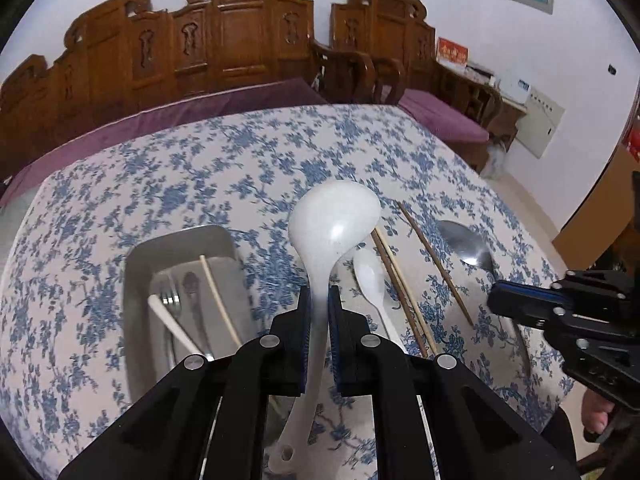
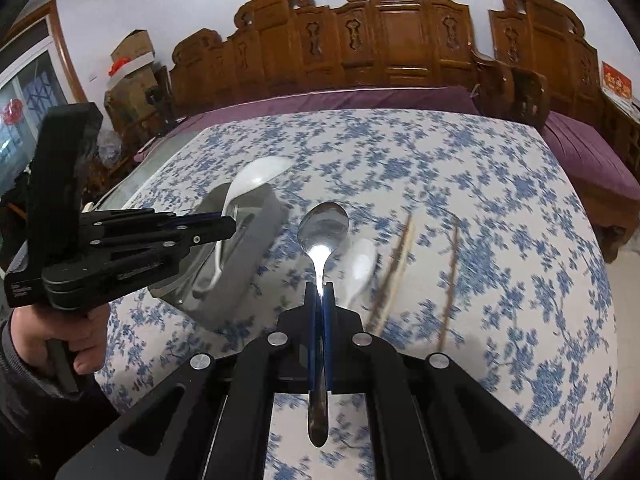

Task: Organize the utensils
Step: 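Carry the white ladle into the grey tray and open the left tool while right holds spoon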

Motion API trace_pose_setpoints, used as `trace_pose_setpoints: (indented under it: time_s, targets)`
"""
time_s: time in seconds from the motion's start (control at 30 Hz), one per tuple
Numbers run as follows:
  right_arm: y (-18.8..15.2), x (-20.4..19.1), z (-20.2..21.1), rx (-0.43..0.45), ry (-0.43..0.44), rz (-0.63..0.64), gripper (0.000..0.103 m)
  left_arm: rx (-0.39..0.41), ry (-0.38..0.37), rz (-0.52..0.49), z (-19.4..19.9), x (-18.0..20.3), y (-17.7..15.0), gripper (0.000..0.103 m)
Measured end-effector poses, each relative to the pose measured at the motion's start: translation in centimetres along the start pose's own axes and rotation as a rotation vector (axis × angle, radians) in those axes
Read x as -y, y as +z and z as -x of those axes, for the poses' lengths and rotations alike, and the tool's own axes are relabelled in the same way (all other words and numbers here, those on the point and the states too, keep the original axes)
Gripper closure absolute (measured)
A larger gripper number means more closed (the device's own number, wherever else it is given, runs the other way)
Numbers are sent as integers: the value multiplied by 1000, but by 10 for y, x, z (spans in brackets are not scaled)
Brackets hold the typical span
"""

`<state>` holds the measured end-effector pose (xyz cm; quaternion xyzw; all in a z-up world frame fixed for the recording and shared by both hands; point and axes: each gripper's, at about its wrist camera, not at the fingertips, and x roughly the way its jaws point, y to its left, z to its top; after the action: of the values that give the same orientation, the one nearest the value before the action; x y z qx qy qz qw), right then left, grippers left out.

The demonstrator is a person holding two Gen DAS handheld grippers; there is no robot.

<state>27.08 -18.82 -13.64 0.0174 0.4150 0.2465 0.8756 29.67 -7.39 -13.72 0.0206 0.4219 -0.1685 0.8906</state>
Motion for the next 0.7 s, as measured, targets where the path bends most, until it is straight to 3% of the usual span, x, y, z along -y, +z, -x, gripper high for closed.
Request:
trace_pose_setpoints:
  time_s: [0.2, 0.3, 0.7]
  targets:
    - [9, -25, -12, -7, 14, 21, 99, 35, -15, 33, 15, -26, -5, 95]
    - [13, -36, -19, -13, 17, 34, 99, 44, 15, 50, 16, -38, -8, 95]
    - [27, -68, -52, -52, 26, 71, 99, 26, 39, 137, 0, -86, -29, 95]
